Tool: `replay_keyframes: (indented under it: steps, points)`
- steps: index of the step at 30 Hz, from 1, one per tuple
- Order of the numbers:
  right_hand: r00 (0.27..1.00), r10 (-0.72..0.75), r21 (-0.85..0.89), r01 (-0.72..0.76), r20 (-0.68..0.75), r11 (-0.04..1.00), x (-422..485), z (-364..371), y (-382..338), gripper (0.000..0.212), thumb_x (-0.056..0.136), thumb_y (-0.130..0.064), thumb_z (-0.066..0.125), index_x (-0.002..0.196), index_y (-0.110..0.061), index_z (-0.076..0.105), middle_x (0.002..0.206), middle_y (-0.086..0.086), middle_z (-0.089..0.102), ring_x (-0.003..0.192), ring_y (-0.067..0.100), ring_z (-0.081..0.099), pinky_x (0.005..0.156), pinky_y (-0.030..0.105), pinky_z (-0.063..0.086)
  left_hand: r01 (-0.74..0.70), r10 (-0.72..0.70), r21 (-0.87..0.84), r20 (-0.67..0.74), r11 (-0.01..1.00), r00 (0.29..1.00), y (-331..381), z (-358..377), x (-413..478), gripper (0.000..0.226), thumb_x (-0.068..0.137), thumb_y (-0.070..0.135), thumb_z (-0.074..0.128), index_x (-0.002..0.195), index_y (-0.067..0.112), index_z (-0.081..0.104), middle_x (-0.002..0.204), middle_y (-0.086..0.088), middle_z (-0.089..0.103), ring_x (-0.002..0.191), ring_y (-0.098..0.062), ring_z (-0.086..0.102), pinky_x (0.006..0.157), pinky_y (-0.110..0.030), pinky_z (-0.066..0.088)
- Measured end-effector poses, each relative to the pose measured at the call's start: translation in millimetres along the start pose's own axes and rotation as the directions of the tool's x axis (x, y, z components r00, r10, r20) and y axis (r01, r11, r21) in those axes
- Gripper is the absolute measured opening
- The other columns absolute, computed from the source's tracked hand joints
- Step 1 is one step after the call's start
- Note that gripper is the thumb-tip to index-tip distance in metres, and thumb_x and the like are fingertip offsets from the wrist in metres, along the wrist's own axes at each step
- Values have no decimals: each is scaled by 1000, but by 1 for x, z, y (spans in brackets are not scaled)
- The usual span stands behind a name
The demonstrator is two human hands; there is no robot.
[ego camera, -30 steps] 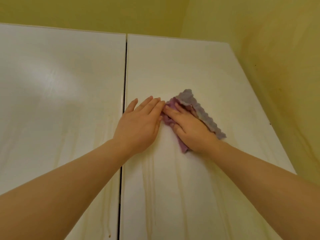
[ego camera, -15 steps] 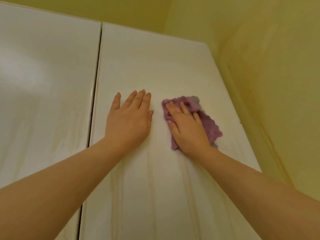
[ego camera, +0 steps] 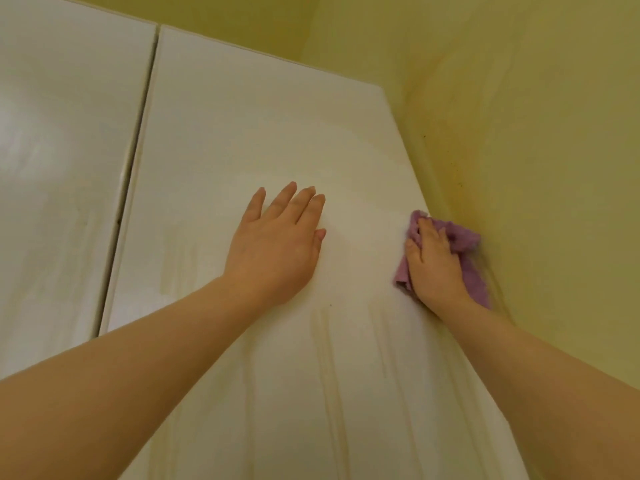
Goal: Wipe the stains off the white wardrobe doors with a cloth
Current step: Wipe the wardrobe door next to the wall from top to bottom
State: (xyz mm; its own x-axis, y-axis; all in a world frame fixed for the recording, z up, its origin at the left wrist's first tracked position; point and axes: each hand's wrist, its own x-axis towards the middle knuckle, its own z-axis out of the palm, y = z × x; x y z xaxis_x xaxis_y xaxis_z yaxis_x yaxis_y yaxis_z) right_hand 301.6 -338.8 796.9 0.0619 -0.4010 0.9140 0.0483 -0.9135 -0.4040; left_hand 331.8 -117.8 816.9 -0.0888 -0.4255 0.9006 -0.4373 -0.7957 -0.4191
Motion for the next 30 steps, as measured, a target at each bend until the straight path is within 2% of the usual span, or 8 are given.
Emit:
replay_keyframes:
  steps: [6,8,11,13,16,23,27,30]
  points:
    - [970,112,72,-99,-214,993,-13,14,13,46,101,-22,30,143,-4,28,150,8,30,139,20,25,112,31,21,-64,64,10,-15,998,998,11,10,1,81,81,44,-17,152,18,13,159,2,14,147,-16,2,114,-39,-10]
    - [988,35,102,-20,-150,995,6,9,5,45,101,-21,30,144,-7,29,151,8,27,140,21,21,113,33,18,-70,70,16,-7,997,998,12,7,4,86,78,44,-19,152,17,15,158,2,15,147,-16,3,114,-39,-8]
    - [992,-100,233,116,-80,966,21,1,3,43,101,-18,31,143,-11,32,149,8,30,138,22,26,113,31,19,-30,30,36,-13,999,999,11,5,8,61,97,42,-3,152,18,8,160,4,7,146,-15,-4,114,-41,-12]
    - [989,-3,243,40,-151,969,14,2,7,42,100,-22,32,141,-15,37,144,7,40,131,23,37,103,27,28,-19,18,59,5,998,1000,11,4,9,54,101,37,5,152,18,4,160,5,3,146,-13,-7,112,-42,-16]
    - [939,283,232,-236,-195,944,13,2,-2,40,101,-27,27,135,-15,44,126,15,55,116,31,50,86,33,38,-47,52,107,-50,993,997,6,4,9,65,94,41,-8,152,18,9,159,5,9,146,-14,-8,109,-41,-21]
    - [987,-24,141,47,-161,989,53,7,-20,43,101,-26,29,143,-16,33,146,9,35,134,23,31,104,36,28,21,-18,110,-34,994,999,-13,8,13,54,101,36,3,152,19,10,159,6,6,145,-14,-14,112,-41,-17]
    - [922,307,178,-269,-236,946,31,6,-8,42,101,-29,24,128,-10,49,125,18,55,116,33,49,78,35,37,100,-105,156,22,983,994,-17,8,13,56,100,39,7,152,18,8,160,6,1,145,-14,-16,111,-51,-17]
    - [937,290,157,-262,-195,952,41,2,-20,40,102,-28,23,127,-11,48,125,20,53,117,34,47,86,36,37,124,-135,172,58,977,989,-21,5,17,57,100,40,6,152,17,8,160,5,1,145,-14,-12,109,-54,-17]
